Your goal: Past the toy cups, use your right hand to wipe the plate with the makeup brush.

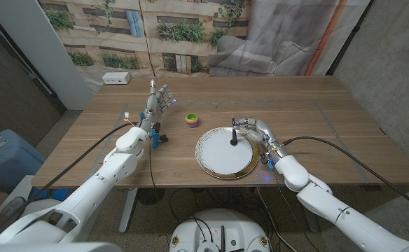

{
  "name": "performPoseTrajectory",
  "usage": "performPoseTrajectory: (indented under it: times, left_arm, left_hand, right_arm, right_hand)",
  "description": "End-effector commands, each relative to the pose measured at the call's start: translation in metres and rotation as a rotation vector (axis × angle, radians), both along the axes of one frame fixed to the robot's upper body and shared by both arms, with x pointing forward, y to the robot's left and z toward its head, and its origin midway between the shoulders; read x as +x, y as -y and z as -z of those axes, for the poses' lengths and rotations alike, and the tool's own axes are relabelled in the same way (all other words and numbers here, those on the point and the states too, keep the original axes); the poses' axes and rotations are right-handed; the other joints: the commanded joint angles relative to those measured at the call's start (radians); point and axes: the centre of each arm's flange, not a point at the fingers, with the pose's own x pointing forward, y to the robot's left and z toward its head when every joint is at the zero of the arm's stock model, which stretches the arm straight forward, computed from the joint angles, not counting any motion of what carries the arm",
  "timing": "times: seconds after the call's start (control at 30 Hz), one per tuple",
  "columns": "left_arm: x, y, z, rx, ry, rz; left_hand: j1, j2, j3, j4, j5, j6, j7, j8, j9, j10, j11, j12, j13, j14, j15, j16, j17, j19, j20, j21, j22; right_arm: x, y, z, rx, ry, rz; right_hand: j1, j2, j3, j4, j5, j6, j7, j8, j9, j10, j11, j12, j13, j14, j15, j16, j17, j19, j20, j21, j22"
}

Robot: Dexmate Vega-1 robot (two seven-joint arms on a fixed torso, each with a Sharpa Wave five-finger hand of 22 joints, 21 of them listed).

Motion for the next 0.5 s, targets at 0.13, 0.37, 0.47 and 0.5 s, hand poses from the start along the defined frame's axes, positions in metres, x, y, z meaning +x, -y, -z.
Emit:
performPoseTrajectory:
  times: [0.13,0.37,0.47,0.5]
  left_arm:
    - [0.0000,-0.0001,0.0000,0.000,0.000,0.000]
    - [0.0001,-0.0001,0.0000,0.000,0.000,0.000]
    - [0.0001,-0.0001,0.0000,0.000,0.000,0.000]
    - [0.0001,-0.0001,0.0000,0.000,0.000,0.000]
  left_hand:
    - [-0.001,0.015,-0.001,0.007,0.004,-0.002,-0.008,0.004,0.002,-0.001,-0.010,0.007,0.003,0.008,-0.014,0.003,0.002,0.008,0.000,0.007,0.005]
    - [-0.001,0.015,-0.001,0.007,0.004,-0.002,-0.008,0.004,0.002,0.000,-0.014,0.007,0.003,0.008,-0.013,0.003,0.002,0.008,0.000,0.007,0.005]
    - [-0.001,0.015,-0.002,0.007,0.004,-0.002,-0.008,0.004,0.002,-0.001,-0.013,0.007,0.003,0.008,-0.013,0.003,0.002,0.007,0.000,0.006,0.005]
    - [-0.001,0.015,-0.002,0.007,0.004,-0.002,-0.008,0.004,0.002,-0.001,-0.012,0.007,0.003,0.007,-0.013,0.003,0.002,0.007,0.000,0.006,0.005]
  right_arm:
    - [-0.0028,0.0047,-0.0017,-0.009,0.010,0.008]
    - [-0.0042,0.0062,-0.0022,-0.019,0.012,0.014]
    - [-0.0045,0.0064,-0.0026,-0.024,0.009,0.018]
    - [-0.0043,0.0062,-0.0025,-0.030,0.009,0.016]
  right_hand:
    - [0.012,0.005,-0.006,-0.001,0.006,0.006,-0.001,0.001,0.003,0.001,-0.001,0.003,0.005,-0.001,-0.162,0.000,0.005,-0.004,-0.032,0.001,0.005]
    - [0.011,0.004,-0.007,-0.001,0.007,0.007,-0.001,0.000,0.003,0.002,-0.001,0.003,0.007,-0.001,-0.161,-0.001,0.005,-0.005,-0.030,0.001,0.005]
    - [0.011,0.004,-0.007,-0.001,0.007,0.007,-0.001,0.000,0.003,0.002,-0.001,0.003,0.006,-0.001,-0.161,-0.001,0.005,-0.005,-0.030,0.001,0.005]
    - [0.011,0.004,-0.007,-0.001,0.007,0.007,-0.001,0.000,0.003,0.002,-0.001,0.003,0.006,-0.001,-0.161,-0.001,0.005,-0.005,-0.030,0.001,0.005]
